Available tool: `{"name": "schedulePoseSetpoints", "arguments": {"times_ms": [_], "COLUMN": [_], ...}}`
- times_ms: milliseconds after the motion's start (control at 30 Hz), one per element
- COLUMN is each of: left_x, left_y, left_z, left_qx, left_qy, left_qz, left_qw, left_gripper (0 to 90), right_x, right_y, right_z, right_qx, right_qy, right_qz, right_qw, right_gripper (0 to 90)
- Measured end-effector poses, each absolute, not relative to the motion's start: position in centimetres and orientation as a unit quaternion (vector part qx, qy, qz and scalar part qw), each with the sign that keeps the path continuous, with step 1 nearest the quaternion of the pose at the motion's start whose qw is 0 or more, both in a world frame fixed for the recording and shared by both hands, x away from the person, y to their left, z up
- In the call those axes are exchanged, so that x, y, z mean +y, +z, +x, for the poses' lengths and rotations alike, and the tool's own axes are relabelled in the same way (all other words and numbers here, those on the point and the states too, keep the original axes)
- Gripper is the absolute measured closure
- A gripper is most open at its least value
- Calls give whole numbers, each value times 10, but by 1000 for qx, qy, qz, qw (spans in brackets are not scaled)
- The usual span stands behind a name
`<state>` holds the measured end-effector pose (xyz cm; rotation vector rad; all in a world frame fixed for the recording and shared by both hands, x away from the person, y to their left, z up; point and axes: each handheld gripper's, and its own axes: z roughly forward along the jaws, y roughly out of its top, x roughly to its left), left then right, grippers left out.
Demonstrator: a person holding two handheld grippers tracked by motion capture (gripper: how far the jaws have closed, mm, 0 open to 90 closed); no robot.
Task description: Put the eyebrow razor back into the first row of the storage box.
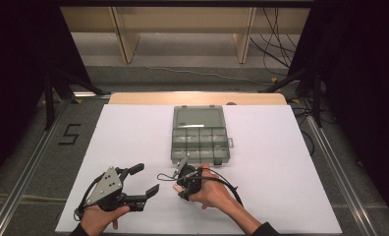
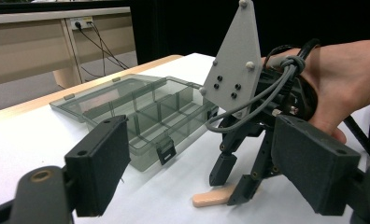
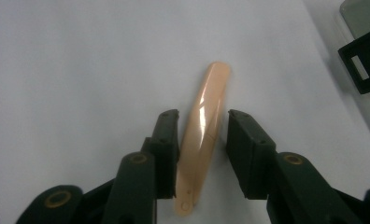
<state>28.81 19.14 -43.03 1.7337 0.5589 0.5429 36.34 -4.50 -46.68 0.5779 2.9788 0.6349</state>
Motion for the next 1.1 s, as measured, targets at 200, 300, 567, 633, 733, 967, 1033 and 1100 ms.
{"name": "schedulePoseSetpoints", "arguments": {"times_ms": [200, 300, 567, 633, 733, 967, 1033, 1100], "left_x": [191, 191, 192, 192, 197, 192, 192, 192], "left_y": [-431, -430, -430, -430, -427, -430, -430, -430], "left_z": [288, 288, 288, 288, 294, 288, 288, 288], "left_qx": [240, 239, 239, 236, 205, 239, 240, 241], "left_qy": [231, 232, 233, 235, 277, 233, 232, 232], "left_qz": [743, 743, 742, 742, 748, 743, 742, 742], "left_qw": [581, 581, 581, 581, 567, 580, 581, 581], "left_gripper": [192, 192, 193, 193, 192, 193, 193, 192], "right_x": [-39, -37, -36, -38, -42, -52, -54, -56], "right_y": [-465, -464, -463, -461, -454, -434, -430, -427], "right_z": [364, 362, 361, 364, 367, 373, 374, 375], "right_qx": [968, 970, 971, 971, 968, 957, 956, 954], "right_qy": [179, 172, 172, 176, 190, 221, 226, 231], "right_qz": [172, 170, 161, 155, 157, 172, 171, 171], "right_qw": [31, 29, 37, 44, 54, 75, 81, 86], "right_gripper": [708, 739, 741, 741, 741, 741, 741, 741]}}
